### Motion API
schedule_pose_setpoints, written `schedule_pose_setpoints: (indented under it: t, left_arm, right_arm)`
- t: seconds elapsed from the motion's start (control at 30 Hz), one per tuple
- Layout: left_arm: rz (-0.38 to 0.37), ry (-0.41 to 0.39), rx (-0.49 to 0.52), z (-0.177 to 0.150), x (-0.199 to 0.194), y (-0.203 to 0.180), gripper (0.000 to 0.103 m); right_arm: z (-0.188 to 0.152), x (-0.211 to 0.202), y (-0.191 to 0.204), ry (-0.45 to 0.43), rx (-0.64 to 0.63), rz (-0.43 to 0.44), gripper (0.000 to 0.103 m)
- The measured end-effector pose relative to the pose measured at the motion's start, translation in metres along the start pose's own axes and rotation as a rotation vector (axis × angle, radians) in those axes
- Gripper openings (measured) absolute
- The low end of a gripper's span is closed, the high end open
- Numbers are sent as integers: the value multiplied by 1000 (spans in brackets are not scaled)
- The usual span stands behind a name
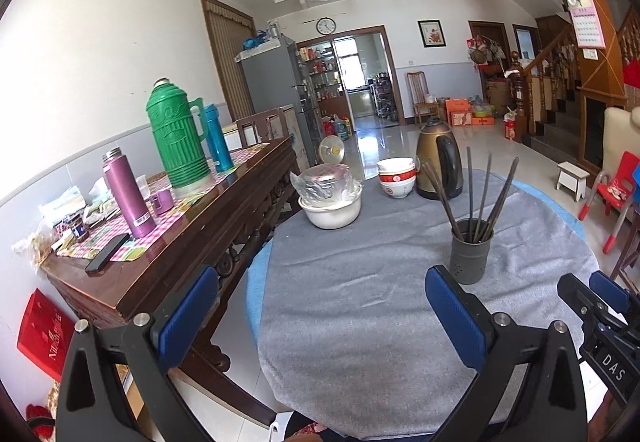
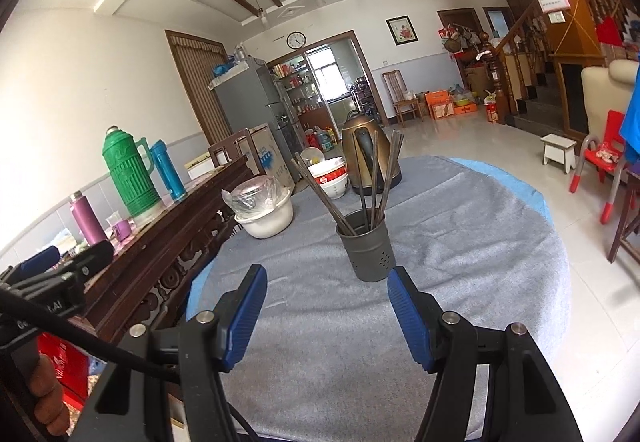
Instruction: Organize utensils
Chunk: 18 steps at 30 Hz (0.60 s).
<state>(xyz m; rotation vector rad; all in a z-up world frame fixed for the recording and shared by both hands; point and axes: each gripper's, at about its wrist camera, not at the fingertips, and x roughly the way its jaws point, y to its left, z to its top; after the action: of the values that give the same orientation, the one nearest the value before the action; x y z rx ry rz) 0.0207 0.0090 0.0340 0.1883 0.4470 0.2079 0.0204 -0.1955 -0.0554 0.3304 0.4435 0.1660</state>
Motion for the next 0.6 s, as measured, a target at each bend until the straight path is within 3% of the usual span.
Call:
schedule_pose_setpoints:
  t: [0.6]
  left_arm:
    - [1,-5,0,-2,0,3,103]
  right_arm:
    - [2,-9,5,-17,-22,-10,67]
